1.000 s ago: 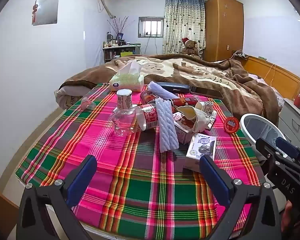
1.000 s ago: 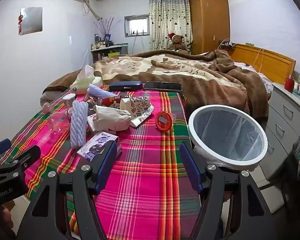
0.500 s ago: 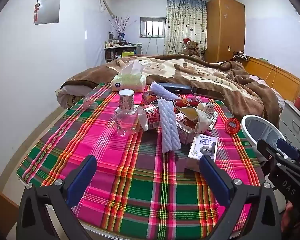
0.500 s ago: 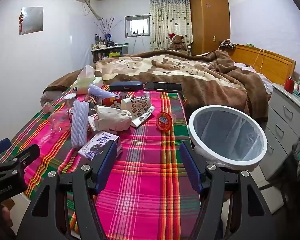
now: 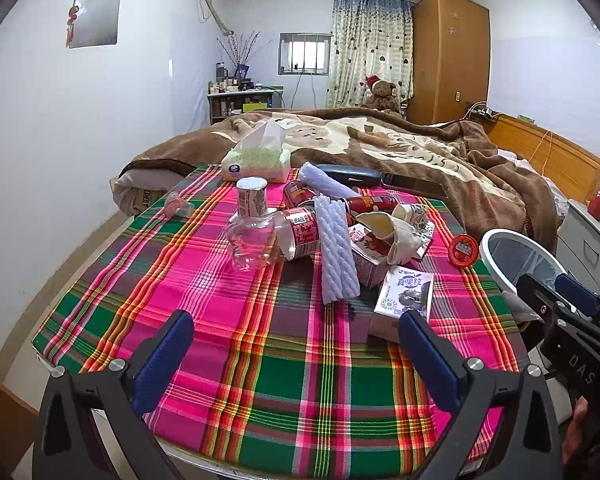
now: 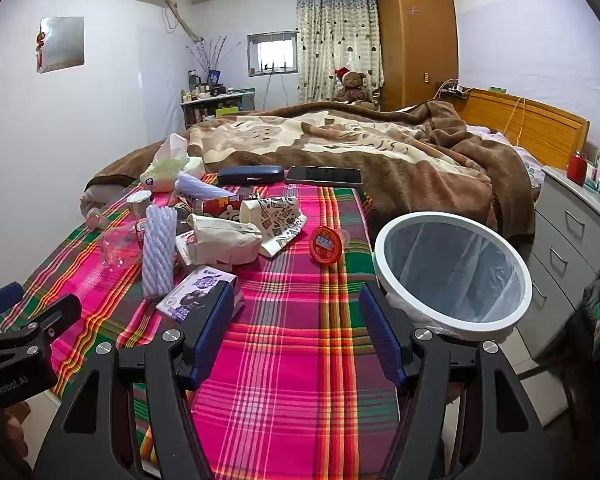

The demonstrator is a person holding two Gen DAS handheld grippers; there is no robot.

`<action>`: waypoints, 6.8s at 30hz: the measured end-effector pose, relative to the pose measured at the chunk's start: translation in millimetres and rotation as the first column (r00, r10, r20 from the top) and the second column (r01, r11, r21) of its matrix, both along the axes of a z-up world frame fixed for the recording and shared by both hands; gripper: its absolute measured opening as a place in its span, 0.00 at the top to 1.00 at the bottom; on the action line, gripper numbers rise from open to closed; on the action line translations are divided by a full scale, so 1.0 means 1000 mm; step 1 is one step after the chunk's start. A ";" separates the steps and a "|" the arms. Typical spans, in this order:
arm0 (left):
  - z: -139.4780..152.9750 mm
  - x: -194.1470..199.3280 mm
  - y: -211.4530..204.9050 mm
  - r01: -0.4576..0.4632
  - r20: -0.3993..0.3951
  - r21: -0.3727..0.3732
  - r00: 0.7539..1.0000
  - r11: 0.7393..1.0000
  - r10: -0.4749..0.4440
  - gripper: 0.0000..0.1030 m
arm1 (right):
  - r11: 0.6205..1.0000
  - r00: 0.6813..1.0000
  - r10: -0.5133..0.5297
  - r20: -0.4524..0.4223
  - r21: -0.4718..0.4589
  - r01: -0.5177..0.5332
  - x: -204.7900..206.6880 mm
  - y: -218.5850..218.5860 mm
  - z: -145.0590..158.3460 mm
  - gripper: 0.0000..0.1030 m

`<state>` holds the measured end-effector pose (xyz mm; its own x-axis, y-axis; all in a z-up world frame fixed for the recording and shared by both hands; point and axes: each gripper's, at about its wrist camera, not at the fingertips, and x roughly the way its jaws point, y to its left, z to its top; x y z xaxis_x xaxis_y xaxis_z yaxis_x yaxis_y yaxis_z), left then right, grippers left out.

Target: Collect trash

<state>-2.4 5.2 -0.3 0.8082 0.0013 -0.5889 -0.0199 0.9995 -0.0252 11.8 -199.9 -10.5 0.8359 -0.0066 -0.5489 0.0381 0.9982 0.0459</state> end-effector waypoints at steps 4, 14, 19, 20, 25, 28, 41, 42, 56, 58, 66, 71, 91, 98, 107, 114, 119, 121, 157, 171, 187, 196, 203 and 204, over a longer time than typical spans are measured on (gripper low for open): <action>0.000 0.000 -0.001 0.000 -0.001 0.002 1.000 1.000 0.000 0.00 | 1.000 1.000 0.003 0.000 0.006 -0.003 -0.001 -0.001 0.000 0.36; 0.001 -0.001 -0.002 -0.001 -0.001 0.000 1.000 1.000 0.001 0.00 | 1.000 1.000 0.003 0.005 0.003 -0.003 -0.003 -0.001 -0.001 0.36; 0.001 -0.001 -0.002 -0.003 0.001 0.000 1.000 1.000 0.003 0.00 | 1.000 1.000 -0.002 0.002 -0.005 0.002 -0.003 -0.002 0.000 0.36; 0.001 -0.001 -0.002 -0.004 0.000 -0.001 1.000 1.000 0.004 0.00 | 1.000 1.000 0.002 0.003 -0.003 -0.002 -0.003 -0.002 0.000 0.36; 0.002 -0.002 -0.001 -0.002 0.002 -0.001 1.000 1.000 0.002 0.00 | 1.000 1.000 -0.001 0.001 -0.002 0.001 -0.004 -0.002 0.000 0.36; 0.002 -0.002 -0.001 -0.005 0.001 -0.004 1.000 1.000 0.005 0.00 | 1.000 1.000 0.001 0.001 -0.002 -0.001 -0.004 -0.002 0.000 0.36; 0.004 -0.004 0.000 -0.006 0.003 -0.008 1.000 1.000 0.006 0.00 | 1.000 1.000 0.002 0.002 -0.004 -0.002 -0.004 -0.001 0.001 0.36; 0.004 -0.004 0.000 -0.006 0.004 -0.008 1.000 1.000 0.006 0.00 | 1.000 1.000 0.001 0.002 -0.005 -0.001 -0.004 0.000 0.001 0.36; 0.006 -0.004 0.003 -0.009 0.001 -0.009 1.000 1.000 0.009 0.00 | 1.000 1.000 -0.002 0.005 -0.008 0.002 -0.004 -0.001 0.003 0.36; 0.005 -0.004 0.004 -0.009 0.002 -0.009 1.000 1.000 0.009 0.00 | 1.000 1.000 -0.003 0.005 -0.011 0.003 -0.004 -0.001 0.003 0.36; 0.001 0.008 0.010 -0.011 -0.012 -0.007 1.000 1.000 0.011 0.00 | 1.000 1.000 0.009 -0.004 -0.002 -0.009 0.004 0.001 -0.002 0.36; -0.009 0.026 0.029 -0.007 -0.030 -0.014 1.000 1.000 0.007 0.00 | 0.991 0.995 0.078 -0.063 0.114 -0.071 0.021 -0.003 -0.020 0.36; -0.027 0.127 0.073 0.128 -0.142 -0.012 0.982 0.992 -0.128 0.00 | 0.967 0.936 0.222 -0.272 0.187 -0.175 0.088 0.062 -0.052 0.27; -0.023 0.162 0.054 0.261 -0.181 0.059 0.952 0.963 -0.247 0.00 | 0.973 0.921 0.196 -0.337 0.181 -0.141 0.101 0.058 -0.061 0.27; -0.036 0.199 0.032 0.379 -0.282 0.105 0.898 0.919 -0.338 0.03 | 0.993 0.926 0.112 -0.361 -0.002 -0.121 0.098 0.054 -0.053 0.27; -0.049 0.211 0.016 0.437 -0.351 0.119 0.858 0.891 -0.374 0.05 | 0.996 0.918 0.082 -0.387 0.013 -0.084 0.099 0.032 -0.059 0.27; -0.054 0.218 0.009 0.445 -0.370 0.115 0.849 0.888 -0.377 0.05 | 0.997 0.922 0.076 -0.379 0.015 -0.076 0.101 0.027 -0.058 0.27; -0.055 0.220 0.007 0.451 -0.376 0.099 0.842 0.887 -0.386 0.07 | 0.997 0.923 0.082 -0.375 0.022 -0.080 0.099 0.026 -0.057 0.27; -0.050 0.182 0.021 0.346 -0.393 -0.003 0.862 0.938 -0.320 0.38 | 0.987 0.937 0.155 -0.313 0.096 -0.131 0.083 0.017 -0.052 0.42; -0.001 0.112 0.005 0.363 -0.286 -0.053 0.887 0.930 -0.363 0.38 | 0.986 0.961 0.142 -0.238 0.124 -0.115 0.061 -0.007 -0.024 0.42; 0.032 0.110 -0.115 0.529 -0.207 -0.101 0.817 0.843 -0.538 0.38 | 0.995 0.986 -0.021 -0.164 0.090 0.036 0.049 -0.095 0.006 0.42; 0.022 0.137 -0.198 0.608 -0.230 -0.136 0.749 0.782 -0.622 0.38 | 0.982 0.966 -0.149 -0.212 0.079 0.169 0.064 -0.154 -0.011 0.42; 0.003 0.160 -0.260 0.640 -0.274 -0.181 0.696 0.746 -0.664 0.38 | 0.978 0.948 -0.167 -0.272 0.073 0.194 0.078 -0.182 -0.028 0.42; 0.000 0.163 -0.271 0.651 -0.274 -0.174 0.689 0.739 -0.671 0.38 | 0.979 0.945 -0.168 -0.279 0.065 0.194 0.079 -0.184 -0.030 0.42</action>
<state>160.8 -265.3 -0.7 0.3698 -0.5066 -0.7788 0.6286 0.7537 -0.1918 90.6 -383.8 -40.1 0.6449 -0.0835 -0.7597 0.2413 0.9654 0.0987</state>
